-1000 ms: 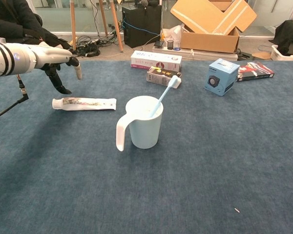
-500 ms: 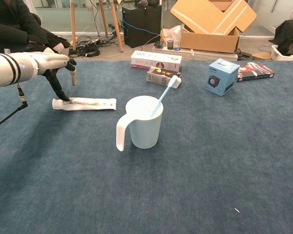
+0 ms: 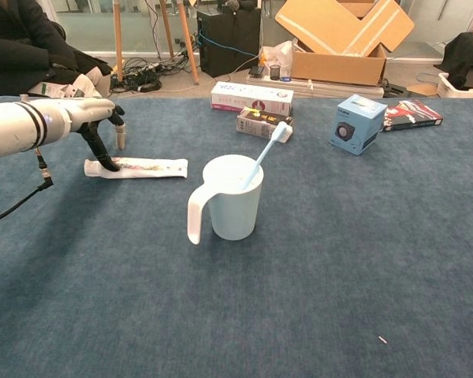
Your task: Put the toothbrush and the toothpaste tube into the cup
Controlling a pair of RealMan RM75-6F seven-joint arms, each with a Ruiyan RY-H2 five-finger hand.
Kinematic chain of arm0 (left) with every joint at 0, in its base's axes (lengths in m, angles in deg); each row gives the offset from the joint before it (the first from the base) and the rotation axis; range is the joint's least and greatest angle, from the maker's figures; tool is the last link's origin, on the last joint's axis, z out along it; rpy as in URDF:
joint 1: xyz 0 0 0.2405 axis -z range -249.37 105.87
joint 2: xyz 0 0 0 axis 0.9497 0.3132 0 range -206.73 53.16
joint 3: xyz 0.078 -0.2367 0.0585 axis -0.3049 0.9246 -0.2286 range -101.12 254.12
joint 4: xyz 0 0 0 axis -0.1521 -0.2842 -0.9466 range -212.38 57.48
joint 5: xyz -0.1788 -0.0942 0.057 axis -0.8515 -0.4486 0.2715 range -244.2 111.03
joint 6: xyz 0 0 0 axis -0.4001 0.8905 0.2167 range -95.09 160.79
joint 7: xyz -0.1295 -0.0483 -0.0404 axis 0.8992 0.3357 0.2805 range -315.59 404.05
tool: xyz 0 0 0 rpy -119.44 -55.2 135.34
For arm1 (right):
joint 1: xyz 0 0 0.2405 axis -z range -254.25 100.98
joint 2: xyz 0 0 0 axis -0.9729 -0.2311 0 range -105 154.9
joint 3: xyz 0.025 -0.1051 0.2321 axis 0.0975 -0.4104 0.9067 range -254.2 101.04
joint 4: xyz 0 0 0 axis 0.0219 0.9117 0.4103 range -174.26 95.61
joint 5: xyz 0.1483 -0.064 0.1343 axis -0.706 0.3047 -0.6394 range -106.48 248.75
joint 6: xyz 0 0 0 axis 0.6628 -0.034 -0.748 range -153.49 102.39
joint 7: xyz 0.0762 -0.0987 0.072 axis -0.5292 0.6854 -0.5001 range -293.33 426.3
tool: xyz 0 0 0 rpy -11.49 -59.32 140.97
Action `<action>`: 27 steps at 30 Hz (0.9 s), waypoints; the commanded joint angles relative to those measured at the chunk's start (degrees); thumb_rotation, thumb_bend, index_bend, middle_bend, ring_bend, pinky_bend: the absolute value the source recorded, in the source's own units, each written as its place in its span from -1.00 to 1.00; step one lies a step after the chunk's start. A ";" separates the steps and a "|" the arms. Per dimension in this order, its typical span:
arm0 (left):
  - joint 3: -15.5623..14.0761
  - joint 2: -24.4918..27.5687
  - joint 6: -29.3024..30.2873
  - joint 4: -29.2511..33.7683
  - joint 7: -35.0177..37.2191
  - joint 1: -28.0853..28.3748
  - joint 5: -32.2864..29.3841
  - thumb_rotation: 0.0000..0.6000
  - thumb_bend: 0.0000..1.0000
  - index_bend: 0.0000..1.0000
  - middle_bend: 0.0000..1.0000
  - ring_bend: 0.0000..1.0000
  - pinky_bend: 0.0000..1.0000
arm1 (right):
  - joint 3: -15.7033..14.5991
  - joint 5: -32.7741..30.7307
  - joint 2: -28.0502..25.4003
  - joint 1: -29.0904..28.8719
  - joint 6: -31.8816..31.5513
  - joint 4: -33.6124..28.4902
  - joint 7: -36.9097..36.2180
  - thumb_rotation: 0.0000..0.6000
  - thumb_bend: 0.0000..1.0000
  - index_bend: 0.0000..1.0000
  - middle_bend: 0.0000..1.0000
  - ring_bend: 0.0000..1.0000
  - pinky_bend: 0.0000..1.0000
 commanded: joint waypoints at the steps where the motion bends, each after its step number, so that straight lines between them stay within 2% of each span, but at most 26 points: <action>1: 0.45 0.01 -0.31 -0.12 -0.38 -0.32 -0.33 1.00 -0.80 -0.08 -1.00 -1.00 -1.00 | 0.00 -0.03 -0.03 -0.02 0.06 0.06 -0.09 1.00 -0.68 -0.33 -0.16 -0.32 -0.05; 13: 1.66 0.97 -1.00 1.16 -2.22 -1.13 -2.44 1.00 -0.80 0.00 -1.00 -1.00 -1.00 | -0.06 0.04 0.05 -0.07 0.06 -0.12 0.37 1.00 -0.68 -0.33 -0.17 -0.32 -0.05; 27: 2.12 0.12 -1.89 -0.16 -4.37 -1.12 -4.82 1.00 -0.80 0.07 -1.00 -1.00 -1.00 | -0.04 0.06 0.00 -0.03 -0.07 -0.13 0.09 1.00 -0.68 -0.33 -0.17 -0.32 -0.05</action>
